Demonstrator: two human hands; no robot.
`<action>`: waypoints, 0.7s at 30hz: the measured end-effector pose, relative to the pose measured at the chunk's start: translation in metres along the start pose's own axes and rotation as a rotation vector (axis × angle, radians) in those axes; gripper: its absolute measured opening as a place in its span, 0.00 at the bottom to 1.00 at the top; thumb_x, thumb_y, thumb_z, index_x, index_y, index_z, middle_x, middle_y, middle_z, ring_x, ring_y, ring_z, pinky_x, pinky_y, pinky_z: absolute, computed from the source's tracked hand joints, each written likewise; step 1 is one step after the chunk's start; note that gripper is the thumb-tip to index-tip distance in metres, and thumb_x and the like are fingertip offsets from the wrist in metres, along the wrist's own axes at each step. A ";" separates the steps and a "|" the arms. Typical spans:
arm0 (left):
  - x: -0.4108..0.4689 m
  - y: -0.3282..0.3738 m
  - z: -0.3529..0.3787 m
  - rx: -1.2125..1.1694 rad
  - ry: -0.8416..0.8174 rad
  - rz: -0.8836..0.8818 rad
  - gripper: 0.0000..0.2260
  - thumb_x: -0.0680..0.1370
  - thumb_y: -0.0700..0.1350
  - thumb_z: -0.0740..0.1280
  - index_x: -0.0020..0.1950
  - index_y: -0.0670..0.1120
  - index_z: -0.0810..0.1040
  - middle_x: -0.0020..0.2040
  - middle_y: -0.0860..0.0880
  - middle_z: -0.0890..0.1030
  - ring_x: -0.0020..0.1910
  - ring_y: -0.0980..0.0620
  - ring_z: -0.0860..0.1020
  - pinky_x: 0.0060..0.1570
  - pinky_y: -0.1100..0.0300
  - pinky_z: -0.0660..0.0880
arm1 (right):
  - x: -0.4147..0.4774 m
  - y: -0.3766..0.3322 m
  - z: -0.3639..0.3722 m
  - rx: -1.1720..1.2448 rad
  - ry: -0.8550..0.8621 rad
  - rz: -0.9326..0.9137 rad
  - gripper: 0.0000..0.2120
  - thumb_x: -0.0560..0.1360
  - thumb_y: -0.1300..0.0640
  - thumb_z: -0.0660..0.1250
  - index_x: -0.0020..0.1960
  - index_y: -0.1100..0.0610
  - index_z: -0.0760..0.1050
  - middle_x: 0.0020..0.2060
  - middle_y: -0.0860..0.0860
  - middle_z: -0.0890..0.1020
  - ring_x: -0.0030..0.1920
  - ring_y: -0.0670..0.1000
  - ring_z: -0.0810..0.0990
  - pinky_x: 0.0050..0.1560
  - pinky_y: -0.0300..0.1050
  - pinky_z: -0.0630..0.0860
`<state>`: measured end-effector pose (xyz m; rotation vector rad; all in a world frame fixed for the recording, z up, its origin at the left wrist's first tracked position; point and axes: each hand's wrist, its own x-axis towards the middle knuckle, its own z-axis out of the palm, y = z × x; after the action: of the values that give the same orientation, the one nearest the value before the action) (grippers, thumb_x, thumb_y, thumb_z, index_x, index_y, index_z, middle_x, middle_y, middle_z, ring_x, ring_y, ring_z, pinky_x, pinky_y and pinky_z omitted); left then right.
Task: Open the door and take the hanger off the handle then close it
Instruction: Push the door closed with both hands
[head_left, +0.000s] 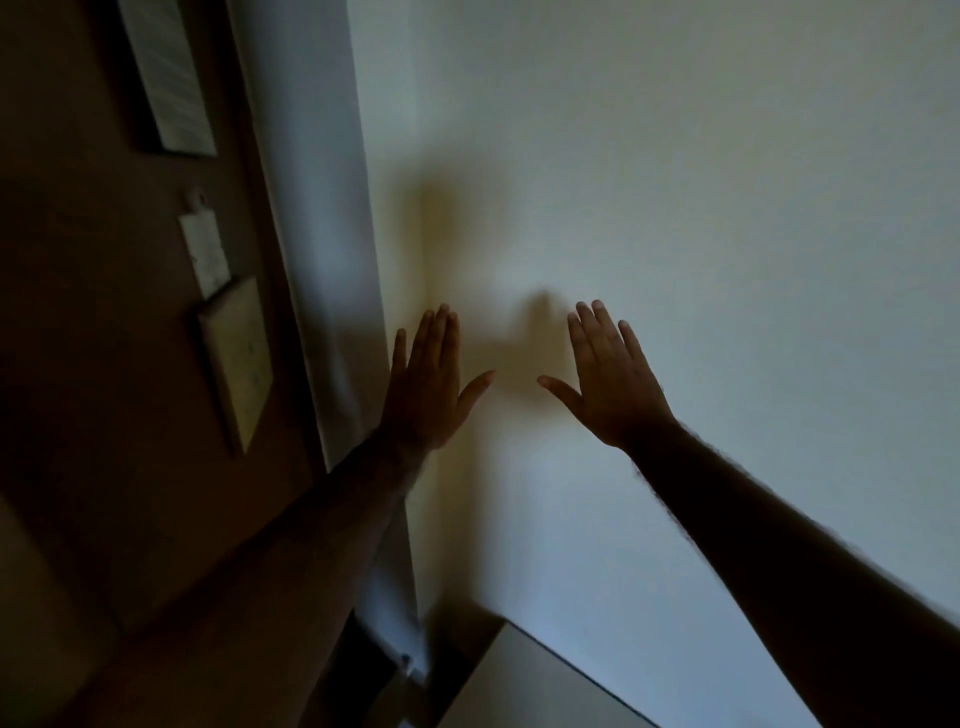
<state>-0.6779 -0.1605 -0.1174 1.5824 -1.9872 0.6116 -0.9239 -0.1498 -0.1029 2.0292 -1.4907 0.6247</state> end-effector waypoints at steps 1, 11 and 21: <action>0.003 0.001 -0.019 0.018 0.036 0.008 0.42 0.83 0.70 0.51 0.86 0.40 0.53 0.87 0.41 0.53 0.86 0.42 0.55 0.83 0.38 0.54 | 0.004 -0.001 -0.015 -0.001 0.029 -0.008 0.44 0.81 0.33 0.55 0.81 0.68 0.59 0.81 0.63 0.62 0.83 0.61 0.56 0.80 0.63 0.58; 0.017 -0.002 -0.111 0.085 0.170 0.009 0.46 0.80 0.73 0.44 0.86 0.40 0.51 0.87 0.43 0.51 0.87 0.43 0.52 0.84 0.38 0.52 | 0.021 -0.002 -0.100 -0.024 0.152 -0.057 0.48 0.80 0.28 0.50 0.83 0.66 0.54 0.83 0.61 0.56 0.84 0.58 0.50 0.82 0.60 0.53; -0.006 -0.048 -0.143 0.334 0.107 0.058 0.45 0.81 0.73 0.44 0.86 0.40 0.53 0.87 0.42 0.52 0.87 0.44 0.52 0.84 0.37 0.48 | 0.035 -0.064 -0.079 0.178 0.169 -0.201 0.48 0.80 0.27 0.46 0.82 0.66 0.55 0.83 0.62 0.58 0.84 0.59 0.52 0.82 0.61 0.56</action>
<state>-0.6132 -0.0749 -0.0108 1.6435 -1.9301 1.0750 -0.8565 -0.1067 -0.0304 2.1648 -1.1522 0.8469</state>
